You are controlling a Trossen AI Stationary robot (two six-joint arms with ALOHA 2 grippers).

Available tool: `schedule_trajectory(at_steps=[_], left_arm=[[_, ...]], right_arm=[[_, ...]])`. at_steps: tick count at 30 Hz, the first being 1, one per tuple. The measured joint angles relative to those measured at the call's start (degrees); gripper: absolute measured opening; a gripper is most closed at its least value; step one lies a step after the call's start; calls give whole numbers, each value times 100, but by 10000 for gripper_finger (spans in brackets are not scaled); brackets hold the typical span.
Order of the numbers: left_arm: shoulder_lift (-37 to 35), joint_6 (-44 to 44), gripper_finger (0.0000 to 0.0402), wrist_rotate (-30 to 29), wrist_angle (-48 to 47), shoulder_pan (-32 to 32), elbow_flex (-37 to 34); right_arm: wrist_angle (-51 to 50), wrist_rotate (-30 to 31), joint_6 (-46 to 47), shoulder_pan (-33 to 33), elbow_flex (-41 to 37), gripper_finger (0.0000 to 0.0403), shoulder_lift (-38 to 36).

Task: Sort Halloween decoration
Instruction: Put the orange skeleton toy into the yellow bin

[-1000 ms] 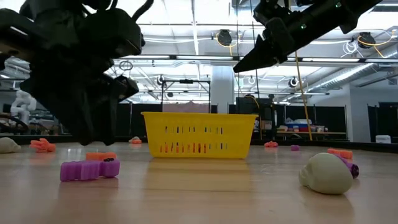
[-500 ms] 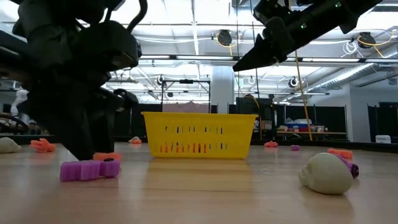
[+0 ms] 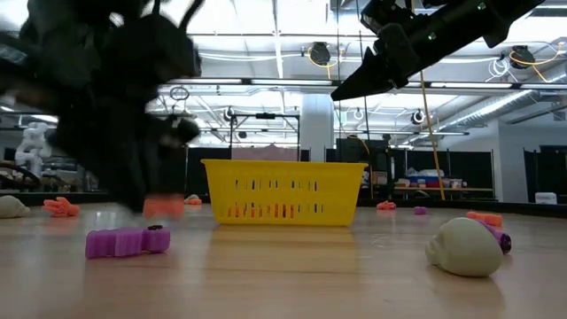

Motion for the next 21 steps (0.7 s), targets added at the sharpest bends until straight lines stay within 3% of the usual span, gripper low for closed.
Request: schedule_trajectory(at_steps=[5,9,13,21], left_arm=[[-728,-115,3,-30,-506,46,239],[-1070,-842,3,-302,-750,486,631],[-946,-558,2,-384,-1230,1080,912],[-398,-37,2,146,-1210,1719,990]], right_arm=[[0,0,0,0,0,0,0],[3,0,4,0,0,0,0],[93,0,-2,-1,0,0,0],[174,-20,-42,0,2,0,-1]])
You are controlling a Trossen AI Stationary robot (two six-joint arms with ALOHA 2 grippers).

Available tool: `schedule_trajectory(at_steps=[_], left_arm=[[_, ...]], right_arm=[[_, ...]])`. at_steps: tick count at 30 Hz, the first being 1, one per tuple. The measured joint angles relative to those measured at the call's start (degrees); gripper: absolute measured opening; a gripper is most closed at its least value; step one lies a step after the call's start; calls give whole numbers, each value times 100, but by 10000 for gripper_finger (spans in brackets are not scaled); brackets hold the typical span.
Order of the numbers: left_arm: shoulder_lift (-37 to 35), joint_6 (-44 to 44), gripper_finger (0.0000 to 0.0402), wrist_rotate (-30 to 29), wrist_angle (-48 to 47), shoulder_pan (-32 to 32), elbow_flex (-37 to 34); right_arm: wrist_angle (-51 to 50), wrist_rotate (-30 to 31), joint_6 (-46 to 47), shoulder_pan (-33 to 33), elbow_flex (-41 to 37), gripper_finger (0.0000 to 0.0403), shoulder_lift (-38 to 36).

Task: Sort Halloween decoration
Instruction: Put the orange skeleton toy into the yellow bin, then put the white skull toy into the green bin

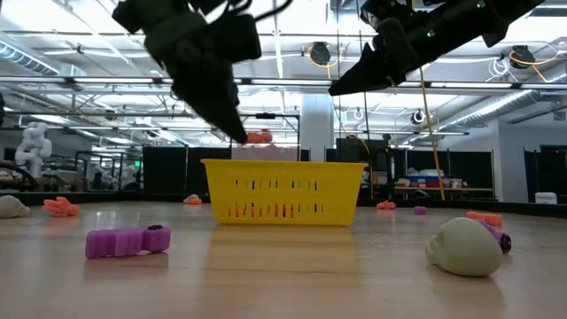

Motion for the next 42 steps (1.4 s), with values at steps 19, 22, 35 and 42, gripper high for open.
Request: schedule_trajectory(at_steps=[19,22,35,42], left_arm=[[413,110,41,-88,161,141,7],[413,132,73,-90,161,190,5],[-498,262,56,-412,-144,-196,-213],[-1031,-221,6,-1162,790,-803,-1041]], right_arm=[[1,-4,-2,-1,0,0,1],[1,-4,-5,0,0,0,0],[-164,-28,-112,3,0,0,1],[-587,-31,-111,166,157,0,1]])
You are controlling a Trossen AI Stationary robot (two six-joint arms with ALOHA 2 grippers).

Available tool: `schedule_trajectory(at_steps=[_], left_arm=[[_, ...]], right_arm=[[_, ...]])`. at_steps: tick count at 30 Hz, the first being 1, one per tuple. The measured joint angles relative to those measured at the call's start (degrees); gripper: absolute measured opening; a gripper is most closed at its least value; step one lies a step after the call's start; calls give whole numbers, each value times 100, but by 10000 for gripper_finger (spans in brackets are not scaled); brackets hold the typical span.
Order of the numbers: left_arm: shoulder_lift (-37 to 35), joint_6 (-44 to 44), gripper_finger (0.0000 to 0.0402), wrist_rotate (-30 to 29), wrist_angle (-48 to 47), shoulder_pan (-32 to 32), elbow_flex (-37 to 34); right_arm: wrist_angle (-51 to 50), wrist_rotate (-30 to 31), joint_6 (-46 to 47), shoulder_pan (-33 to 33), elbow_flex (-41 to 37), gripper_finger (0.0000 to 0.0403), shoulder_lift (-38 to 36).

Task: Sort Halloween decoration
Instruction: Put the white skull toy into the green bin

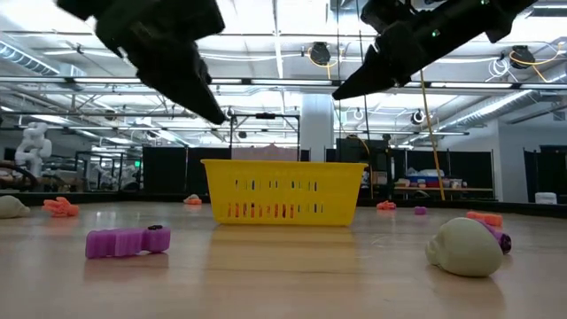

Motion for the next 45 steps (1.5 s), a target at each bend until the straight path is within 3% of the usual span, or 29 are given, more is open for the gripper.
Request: schedule_trajectory(at_steps=[7,13,17,21,25,33,40,45], left_arm=[[-221,-377,1,-99,1472,-222,-1077],[-219,-559,1,-210,2146,-219,-1542],[-219,-595,1,-323,2363,-219,-1640],[-219,-786,1,-448,2365,-214,-1647],[-219,-854,1,-516,2399,-219,-1650],[-219,-986,1,-627,2397,-219,-1650],[-219,-402,1,-850,2394,-219,-1650],[-219,-205,1,-858,2284,-219,-1650]], right_arm=[[-977,-3,631,466,420,0,0],[-1639,-8,1977,1110,700,1,239],[-2541,-200,3177,1567,1292,4,741],[-3598,-606,4767,1880,2190,5,1377],[-4476,-1418,6305,2054,2962,9,1985],[-4412,-2624,8166,2170,3759,73,2839],[-5110,-2844,9095,2294,4034,139,2863],[-6549,-3090,8371,2575,4162,155,2852]])
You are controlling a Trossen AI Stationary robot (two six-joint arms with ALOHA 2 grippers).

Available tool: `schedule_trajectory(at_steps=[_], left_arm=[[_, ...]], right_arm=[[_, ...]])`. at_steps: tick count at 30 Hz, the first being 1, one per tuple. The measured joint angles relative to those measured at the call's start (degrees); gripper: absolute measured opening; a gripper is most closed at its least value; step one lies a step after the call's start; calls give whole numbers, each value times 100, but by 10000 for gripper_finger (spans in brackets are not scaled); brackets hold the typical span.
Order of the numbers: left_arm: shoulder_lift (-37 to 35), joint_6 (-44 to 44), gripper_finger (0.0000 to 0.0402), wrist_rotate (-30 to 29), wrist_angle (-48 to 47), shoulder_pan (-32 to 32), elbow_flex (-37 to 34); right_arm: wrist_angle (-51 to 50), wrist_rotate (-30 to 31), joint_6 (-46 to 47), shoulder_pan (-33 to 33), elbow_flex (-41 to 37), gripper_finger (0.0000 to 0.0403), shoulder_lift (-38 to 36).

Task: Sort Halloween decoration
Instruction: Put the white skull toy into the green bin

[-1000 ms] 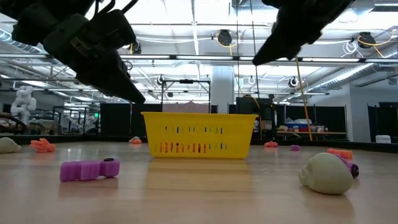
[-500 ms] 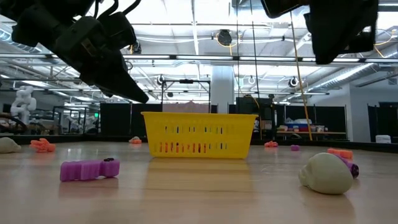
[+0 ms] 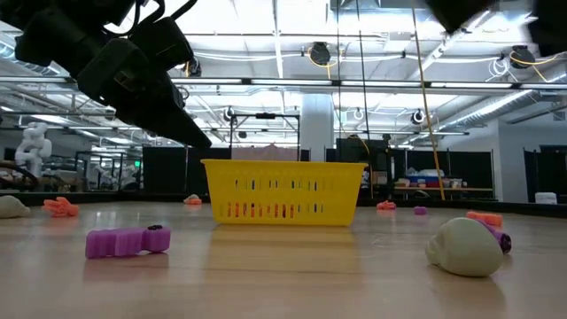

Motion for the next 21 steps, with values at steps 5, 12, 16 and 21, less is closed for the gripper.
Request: schedule_trajectory(at_steps=[5,12,16,21], left_arm=[[0,99,1,0,-17,0,0],[0,105,1,0,59,0,0],[0,105,1,0,58,0,0],[0,101,1,0,0,0,0]], right_arm=[[-1048,-184,-1085,289,0,160,-2],[-575,-202,-1730,445,-603,172,-7],[-313,-162,-2082,448,-1021,180,-4],[170,-163,-2394,448,-1514,183,-4]])
